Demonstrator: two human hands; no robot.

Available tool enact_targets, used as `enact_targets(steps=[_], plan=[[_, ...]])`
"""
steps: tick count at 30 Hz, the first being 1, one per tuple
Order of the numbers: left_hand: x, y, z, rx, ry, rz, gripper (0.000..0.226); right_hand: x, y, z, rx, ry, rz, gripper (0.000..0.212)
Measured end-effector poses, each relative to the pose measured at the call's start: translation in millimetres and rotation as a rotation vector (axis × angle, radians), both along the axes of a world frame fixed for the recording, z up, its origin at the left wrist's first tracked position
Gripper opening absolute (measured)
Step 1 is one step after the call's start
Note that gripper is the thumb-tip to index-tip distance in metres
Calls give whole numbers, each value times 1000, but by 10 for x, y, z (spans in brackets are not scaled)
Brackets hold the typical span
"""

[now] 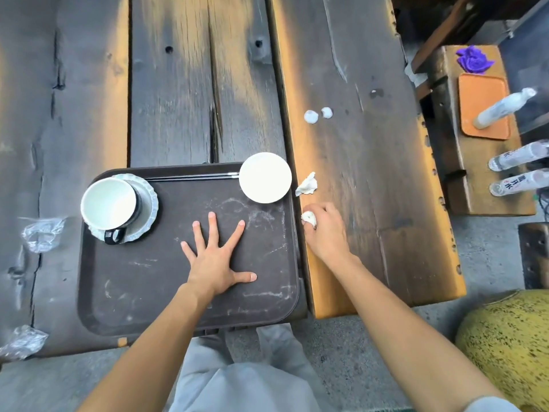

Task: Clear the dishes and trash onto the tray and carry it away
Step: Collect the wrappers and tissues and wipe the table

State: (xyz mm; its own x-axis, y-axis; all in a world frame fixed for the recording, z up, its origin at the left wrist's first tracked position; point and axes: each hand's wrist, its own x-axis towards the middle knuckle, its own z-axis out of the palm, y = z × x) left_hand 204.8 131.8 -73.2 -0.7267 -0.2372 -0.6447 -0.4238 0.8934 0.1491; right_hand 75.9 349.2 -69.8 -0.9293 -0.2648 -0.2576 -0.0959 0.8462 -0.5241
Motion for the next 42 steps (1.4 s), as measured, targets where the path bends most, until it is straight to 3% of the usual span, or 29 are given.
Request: enact_targets(steps=[5, 10, 13, 17, 20, 25, 32, 42], plan=[[3, 4, -7, -9, 1, -12, 125, -374, -156, 126, -94, 168, -76, 46], [11, 1, -21, -12, -5, -13, 125, -637, -323, 25, 97, 71, 130, 44], [8, 3, -13, -10, -8, -9, 125, -543, -246, -61, 159, 65, 190, 33], [4, 4, 3, -10, -18, -7, 125, -363, -77, -49, 106, 43, 129, 21], [5, 8, 26, -13, -28, -8, 125, -176, 10, 64, -6, 1, 74, 24], [13, 10, 55, -15, -25, -11, 124, 347, -187, 259, -116, 63, 298, 39], [264, -17, 13, -31, 32, 25, 111, 712, -481, 19, 173, 45, 598, 58], [456, -67, -16, -22, 49, 24, 105, 1054, -397, -29, 247, 100, 693, 62]])
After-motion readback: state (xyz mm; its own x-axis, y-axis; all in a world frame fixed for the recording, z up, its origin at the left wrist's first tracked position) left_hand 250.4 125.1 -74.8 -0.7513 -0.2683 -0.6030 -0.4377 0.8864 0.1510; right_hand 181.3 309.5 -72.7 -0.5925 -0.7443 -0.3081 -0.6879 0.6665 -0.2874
